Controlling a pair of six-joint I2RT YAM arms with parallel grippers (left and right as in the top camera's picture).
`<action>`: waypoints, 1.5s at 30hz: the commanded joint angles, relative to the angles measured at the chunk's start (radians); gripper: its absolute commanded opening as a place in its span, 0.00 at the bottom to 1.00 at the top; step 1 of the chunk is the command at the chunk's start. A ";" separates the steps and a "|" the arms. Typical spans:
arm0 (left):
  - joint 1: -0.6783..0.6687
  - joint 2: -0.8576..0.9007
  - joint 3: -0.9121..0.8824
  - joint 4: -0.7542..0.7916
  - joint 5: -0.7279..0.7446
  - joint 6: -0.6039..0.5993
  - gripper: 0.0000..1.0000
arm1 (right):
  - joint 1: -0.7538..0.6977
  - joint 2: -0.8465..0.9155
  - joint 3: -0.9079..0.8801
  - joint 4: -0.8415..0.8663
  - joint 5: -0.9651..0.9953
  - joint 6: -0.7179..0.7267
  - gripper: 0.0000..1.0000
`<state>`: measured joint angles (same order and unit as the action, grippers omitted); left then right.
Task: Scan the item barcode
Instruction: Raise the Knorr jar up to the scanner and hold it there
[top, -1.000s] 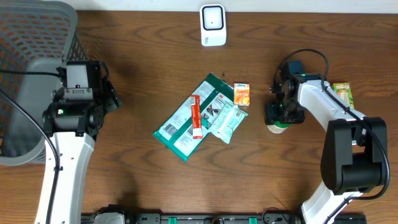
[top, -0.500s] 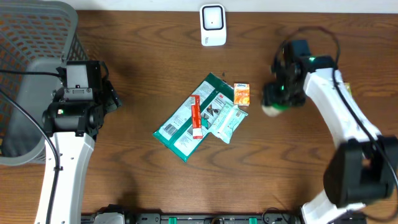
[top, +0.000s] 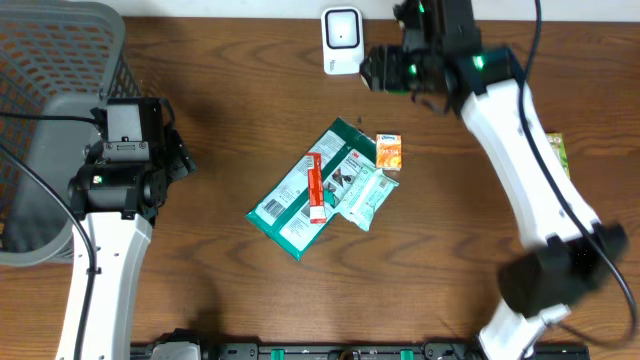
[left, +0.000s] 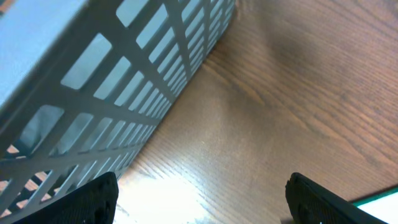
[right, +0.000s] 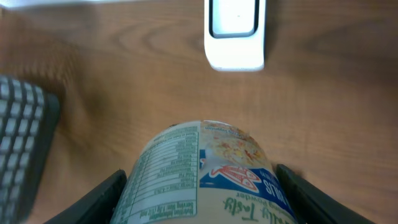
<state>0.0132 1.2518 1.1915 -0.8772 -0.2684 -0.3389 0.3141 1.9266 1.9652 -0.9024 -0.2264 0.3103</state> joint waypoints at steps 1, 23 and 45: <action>0.005 -0.003 0.010 -0.001 -0.013 0.008 0.87 | 0.000 0.158 0.298 -0.067 -0.005 0.026 0.23; 0.005 -0.003 0.010 -0.001 -0.013 0.008 0.87 | 0.015 0.700 0.422 0.819 0.025 0.161 0.19; 0.005 -0.003 0.010 -0.001 -0.013 0.008 0.87 | 0.008 0.673 0.425 0.965 -0.035 0.229 0.15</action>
<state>0.0132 1.2518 1.1919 -0.8761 -0.2684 -0.3393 0.3153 2.6751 2.3627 0.0834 -0.1978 0.5129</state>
